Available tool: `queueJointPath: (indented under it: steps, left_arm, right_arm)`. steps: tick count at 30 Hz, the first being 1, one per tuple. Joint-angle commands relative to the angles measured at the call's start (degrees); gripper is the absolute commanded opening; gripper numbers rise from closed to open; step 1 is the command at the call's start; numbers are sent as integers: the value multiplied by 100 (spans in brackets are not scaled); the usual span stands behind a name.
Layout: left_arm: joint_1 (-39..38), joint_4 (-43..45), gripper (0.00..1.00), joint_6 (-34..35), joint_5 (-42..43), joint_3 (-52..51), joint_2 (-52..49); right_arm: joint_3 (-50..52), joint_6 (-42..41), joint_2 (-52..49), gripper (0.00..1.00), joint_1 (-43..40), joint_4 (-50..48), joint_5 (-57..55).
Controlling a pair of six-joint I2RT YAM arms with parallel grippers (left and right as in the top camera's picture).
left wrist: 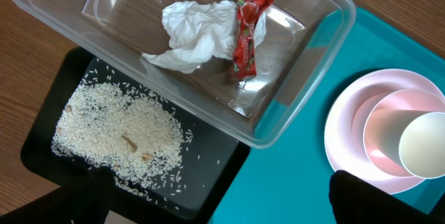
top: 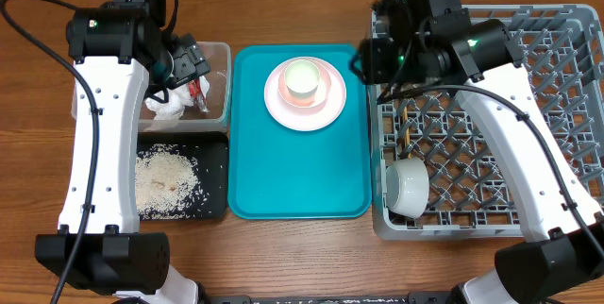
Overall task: Sort waste into correct bins and load items into the dishwasher
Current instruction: 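Raise the right gripper and move it left toward the pink plate, then close the right gripper on the white cup atop the pink plate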
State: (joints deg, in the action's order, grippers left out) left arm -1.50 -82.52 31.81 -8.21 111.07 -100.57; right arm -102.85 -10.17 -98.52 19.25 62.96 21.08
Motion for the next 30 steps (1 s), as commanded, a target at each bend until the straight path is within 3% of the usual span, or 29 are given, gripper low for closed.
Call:
queueJointPath:
  steps: [1, 7, 18, 21, 24, 28, 30]
  left_arm:
    - [-2, 11, 100, -11, -52, 39, 13]
    - [-2, 11, 100, -9, -55, 39, 13]
    - [-2, 11, 100, -9, -52, 39, 13]
    - [-2, 11, 100, -9, -52, 39, 13]
    - [-2, 11, 100, -9, -52, 39, 13]
    - [-2, 11, 100, -9, -52, 39, 13]
    - [-2, 11, 100, -9, -52, 39, 13]
  right_arm:
    - [-146, -59, 50, 43, 90, -299, 1161]
    - [-149, -236, 48, 60, 601, -822, 219]
    - [-260, 70, -382, 68, 1147, -1644, -1207]
    - [-289, 313, -758, 65, 1220, -1635, -1285]
    - [-289, 549, -1178, 53, 1327, -1659, -1427]
    - [-289, 859, -1655, 49, 1556, -1845, -1764]
    - [-289, 1019, -1834, 40, 1641, -1978, -1759]
